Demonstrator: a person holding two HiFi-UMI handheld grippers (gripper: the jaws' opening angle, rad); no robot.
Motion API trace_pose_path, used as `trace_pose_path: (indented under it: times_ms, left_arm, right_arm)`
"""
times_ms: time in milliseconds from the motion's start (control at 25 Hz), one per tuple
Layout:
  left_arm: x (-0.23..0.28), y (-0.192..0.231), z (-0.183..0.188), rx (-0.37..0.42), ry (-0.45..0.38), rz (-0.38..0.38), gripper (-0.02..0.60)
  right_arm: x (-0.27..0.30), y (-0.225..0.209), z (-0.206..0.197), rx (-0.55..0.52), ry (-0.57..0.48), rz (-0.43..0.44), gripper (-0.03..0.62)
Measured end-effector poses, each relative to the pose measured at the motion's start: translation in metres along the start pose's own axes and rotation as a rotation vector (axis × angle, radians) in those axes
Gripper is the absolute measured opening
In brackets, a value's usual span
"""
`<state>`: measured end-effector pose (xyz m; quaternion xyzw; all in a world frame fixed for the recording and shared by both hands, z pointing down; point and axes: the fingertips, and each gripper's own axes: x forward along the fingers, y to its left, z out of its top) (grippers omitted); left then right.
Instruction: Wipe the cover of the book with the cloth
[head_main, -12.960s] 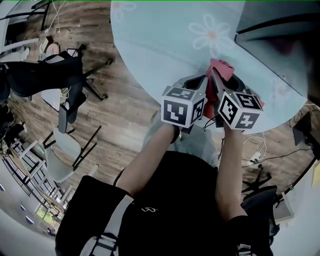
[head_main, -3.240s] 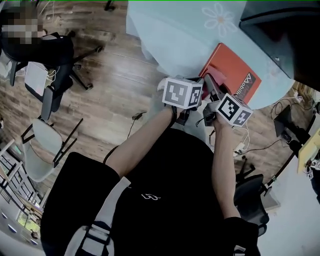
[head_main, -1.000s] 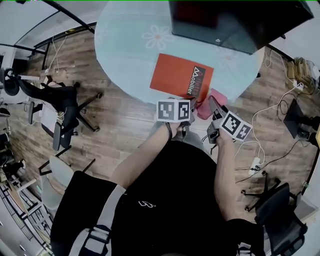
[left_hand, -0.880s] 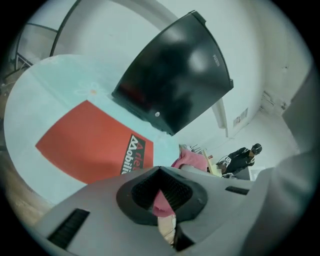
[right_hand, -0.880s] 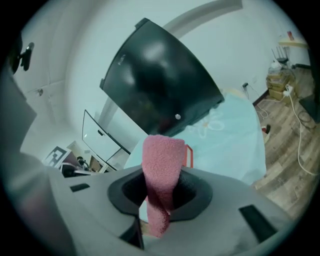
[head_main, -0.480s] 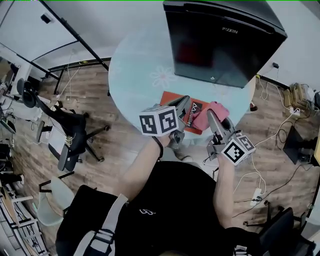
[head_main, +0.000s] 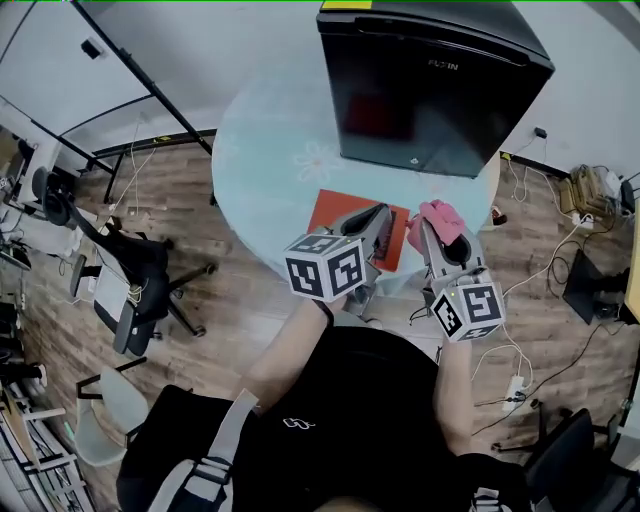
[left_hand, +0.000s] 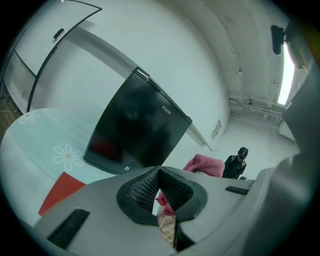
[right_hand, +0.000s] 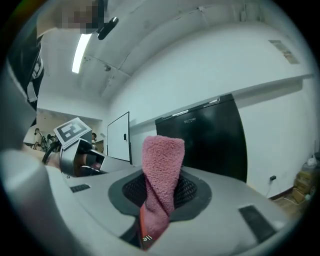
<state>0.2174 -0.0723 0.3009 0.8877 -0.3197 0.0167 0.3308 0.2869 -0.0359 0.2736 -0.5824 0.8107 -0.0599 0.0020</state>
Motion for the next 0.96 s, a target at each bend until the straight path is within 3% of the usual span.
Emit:
trace_pose_path:
  times_ms: [240, 440, 960]
  left_arm:
    - [0.023, -0.027, -0.013, 0.02, 0.04, -0.057, 0.014]
    - [0.029, -0.036, -0.02, 0.015, 0.054, -0.085, 0.014]
    - [0.037, -0.036, -0.026, -0.025, 0.057, -0.084, 0.014]
  right_arm:
    - [-0.02, -0.029, -0.002, 0.025, 0.009, -0.082, 0.092]
    - [-0.026, -0.043, 0.003, -0.025, 0.018, -0.135, 0.092]
    - [-0.018, -0.05, 0.01, -0.026, 0.016, -0.112, 0.092]
